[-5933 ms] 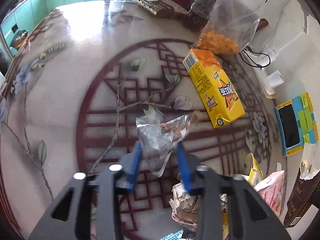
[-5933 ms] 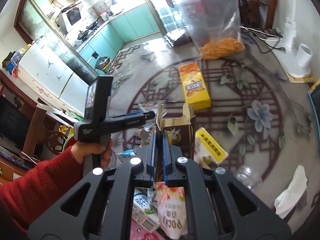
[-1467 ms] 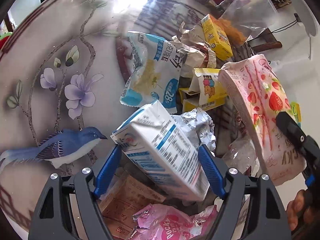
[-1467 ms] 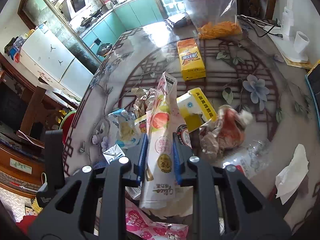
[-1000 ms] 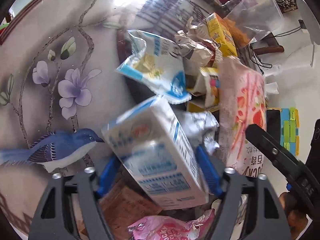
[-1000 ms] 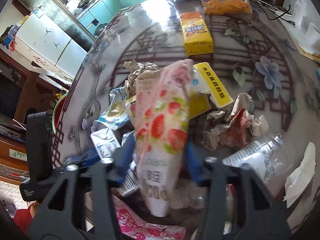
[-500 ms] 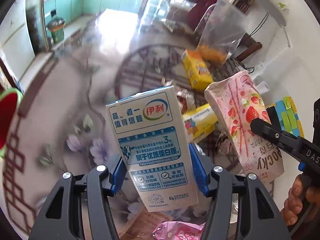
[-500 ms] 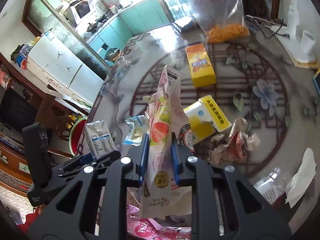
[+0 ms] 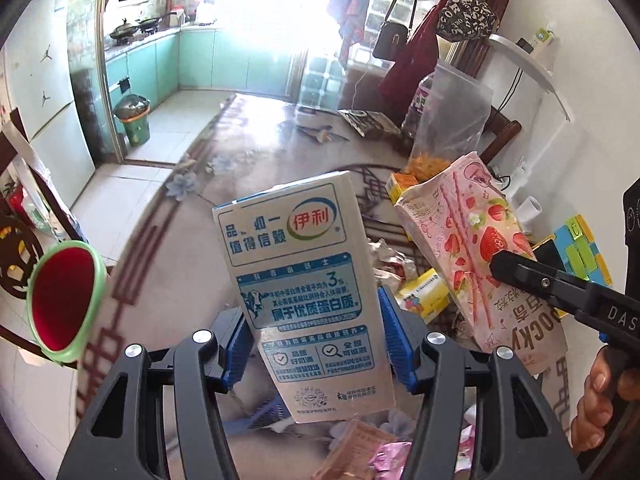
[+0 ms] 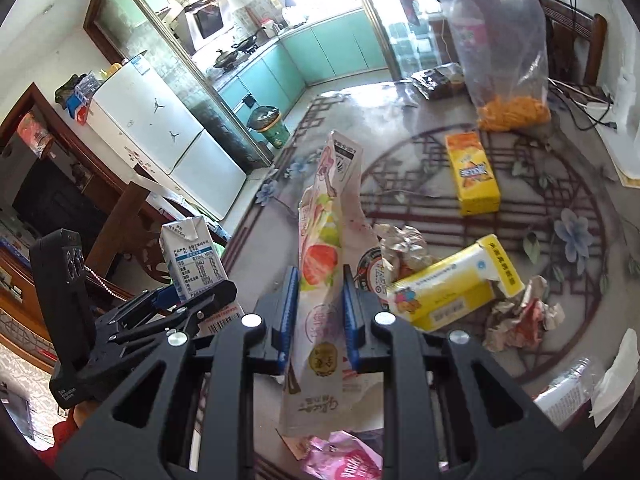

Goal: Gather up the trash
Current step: 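Carry the carton and wrapper over the red bucket and open both tools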

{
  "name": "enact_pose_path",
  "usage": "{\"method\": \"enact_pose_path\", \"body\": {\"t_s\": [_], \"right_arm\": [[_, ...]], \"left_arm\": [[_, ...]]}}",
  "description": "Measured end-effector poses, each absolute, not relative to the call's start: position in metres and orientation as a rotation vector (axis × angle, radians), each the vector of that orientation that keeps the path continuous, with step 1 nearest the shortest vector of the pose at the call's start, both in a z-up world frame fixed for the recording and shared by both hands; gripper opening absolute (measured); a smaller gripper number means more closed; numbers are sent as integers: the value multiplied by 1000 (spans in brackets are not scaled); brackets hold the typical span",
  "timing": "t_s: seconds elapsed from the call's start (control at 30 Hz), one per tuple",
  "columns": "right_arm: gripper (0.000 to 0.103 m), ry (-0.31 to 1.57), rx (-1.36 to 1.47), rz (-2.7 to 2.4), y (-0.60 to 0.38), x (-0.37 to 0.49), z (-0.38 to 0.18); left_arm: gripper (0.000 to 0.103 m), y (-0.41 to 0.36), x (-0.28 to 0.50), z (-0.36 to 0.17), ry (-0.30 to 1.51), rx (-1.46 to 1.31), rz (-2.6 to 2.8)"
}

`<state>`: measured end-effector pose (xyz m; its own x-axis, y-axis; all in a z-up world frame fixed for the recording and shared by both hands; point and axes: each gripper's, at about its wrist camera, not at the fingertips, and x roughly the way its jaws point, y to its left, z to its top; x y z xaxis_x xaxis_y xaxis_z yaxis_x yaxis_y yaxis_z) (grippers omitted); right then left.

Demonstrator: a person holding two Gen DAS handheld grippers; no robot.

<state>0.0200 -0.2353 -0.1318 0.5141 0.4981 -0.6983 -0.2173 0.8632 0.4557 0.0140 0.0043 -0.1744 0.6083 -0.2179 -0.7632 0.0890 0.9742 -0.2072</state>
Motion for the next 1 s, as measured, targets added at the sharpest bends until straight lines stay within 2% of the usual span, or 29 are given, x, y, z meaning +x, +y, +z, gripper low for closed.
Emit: {"method": "enact_pose_path", "body": {"t_s": [0.63,1.0], "right_arm": [[21,909,325,398,-93,24,-111],[21,985,293,582,37,52,-127]], "left_arm": [[54,148,38,-152,856,-110,-241],[54,258,50,-178,904,-135,-73]]}}
